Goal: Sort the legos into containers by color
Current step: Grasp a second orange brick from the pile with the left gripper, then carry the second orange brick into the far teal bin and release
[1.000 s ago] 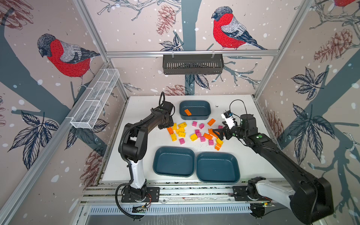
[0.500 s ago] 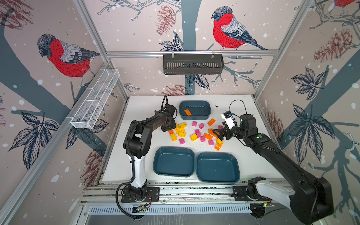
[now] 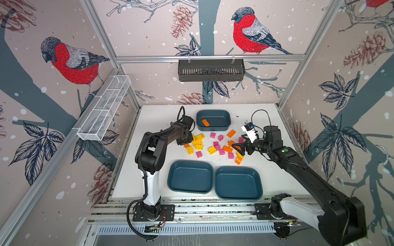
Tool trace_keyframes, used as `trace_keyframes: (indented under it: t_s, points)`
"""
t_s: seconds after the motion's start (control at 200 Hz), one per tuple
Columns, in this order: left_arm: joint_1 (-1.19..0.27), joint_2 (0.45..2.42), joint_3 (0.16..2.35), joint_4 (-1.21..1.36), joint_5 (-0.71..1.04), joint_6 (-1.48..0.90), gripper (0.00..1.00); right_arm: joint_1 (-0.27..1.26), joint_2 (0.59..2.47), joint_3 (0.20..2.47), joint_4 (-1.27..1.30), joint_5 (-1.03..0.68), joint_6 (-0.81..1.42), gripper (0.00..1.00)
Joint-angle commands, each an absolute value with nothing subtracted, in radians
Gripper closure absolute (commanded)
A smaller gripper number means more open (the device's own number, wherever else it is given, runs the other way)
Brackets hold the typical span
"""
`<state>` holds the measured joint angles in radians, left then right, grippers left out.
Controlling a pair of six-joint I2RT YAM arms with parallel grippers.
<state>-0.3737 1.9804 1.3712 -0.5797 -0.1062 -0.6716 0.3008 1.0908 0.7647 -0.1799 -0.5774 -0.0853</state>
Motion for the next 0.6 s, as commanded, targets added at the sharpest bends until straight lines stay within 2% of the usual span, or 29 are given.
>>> trace_keyframes:
  t_s: [0.0, 0.24, 0.42, 0.595]
  points:
    - [-0.371, 1.933, 1.403, -0.652, -0.148, -0.634, 0.69, 0.301, 1.083, 0.768, -0.176, -0.601, -0.103, 0.01]
    - [-0.374, 1.979, 1.693, -0.685, -0.090, -0.528, 0.69, 0.291, 1.089, 0.768, -0.133, -0.595, -0.078, 0.01]
    - [-0.401, 2.162, 1.999, -0.693, -0.013, -0.477, 0.69, 0.286, 1.089, 0.767, -0.112, -0.575, -0.061, 0.01]
    - [-0.423, 2.330, 2.185, -0.622, 0.057, -0.430, 0.69, 0.277, 1.080, 0.767, -0.110, -0.548, -0.061, 0.01]
